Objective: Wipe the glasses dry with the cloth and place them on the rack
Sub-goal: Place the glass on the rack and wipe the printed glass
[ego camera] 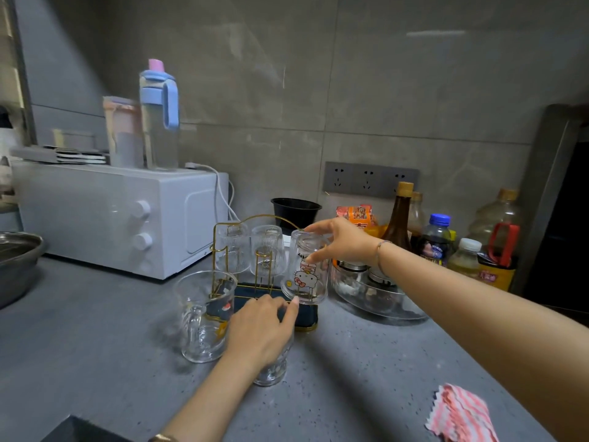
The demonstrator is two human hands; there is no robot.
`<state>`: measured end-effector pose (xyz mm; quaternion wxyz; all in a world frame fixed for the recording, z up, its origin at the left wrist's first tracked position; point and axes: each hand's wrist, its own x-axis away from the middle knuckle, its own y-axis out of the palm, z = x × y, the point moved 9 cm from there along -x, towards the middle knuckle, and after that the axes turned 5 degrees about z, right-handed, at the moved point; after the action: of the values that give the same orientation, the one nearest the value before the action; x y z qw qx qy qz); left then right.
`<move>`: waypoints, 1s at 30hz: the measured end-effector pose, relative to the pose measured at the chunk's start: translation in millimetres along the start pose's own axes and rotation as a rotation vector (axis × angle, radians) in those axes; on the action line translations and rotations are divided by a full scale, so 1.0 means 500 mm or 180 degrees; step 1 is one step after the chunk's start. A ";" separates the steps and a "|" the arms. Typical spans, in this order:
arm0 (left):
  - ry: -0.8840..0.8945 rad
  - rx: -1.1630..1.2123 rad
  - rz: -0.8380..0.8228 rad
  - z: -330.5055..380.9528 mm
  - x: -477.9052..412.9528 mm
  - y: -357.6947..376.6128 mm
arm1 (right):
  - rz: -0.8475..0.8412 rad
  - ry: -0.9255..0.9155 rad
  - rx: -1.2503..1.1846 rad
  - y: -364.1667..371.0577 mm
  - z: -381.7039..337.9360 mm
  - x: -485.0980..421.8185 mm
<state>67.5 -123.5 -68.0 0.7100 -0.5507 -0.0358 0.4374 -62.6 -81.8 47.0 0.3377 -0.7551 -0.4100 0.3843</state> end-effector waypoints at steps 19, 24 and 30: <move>-0.0012 -0.0069 0.0022 0.000 0.002 0.000 | -0.0203 0.0185 -0.0320 0.053 0.034 -0.004; 0.0018 -0.0055 0.0055 0.002 0.002 -0.002 | -0.0331 0.0242 -0.0425 0.062 0.039 -0.005; 0.0023 -0.0080 0.0082 0.001 0.001 -0.002 | -0.0174 0.0189 -0.0428 0.060 0.048 -0.003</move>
<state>68.0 -122.7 -67.3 0.6974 -0.5617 -0.0316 0.4441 -72.9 -91.7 11.3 0.3086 -0.7756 -0.4452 0.3240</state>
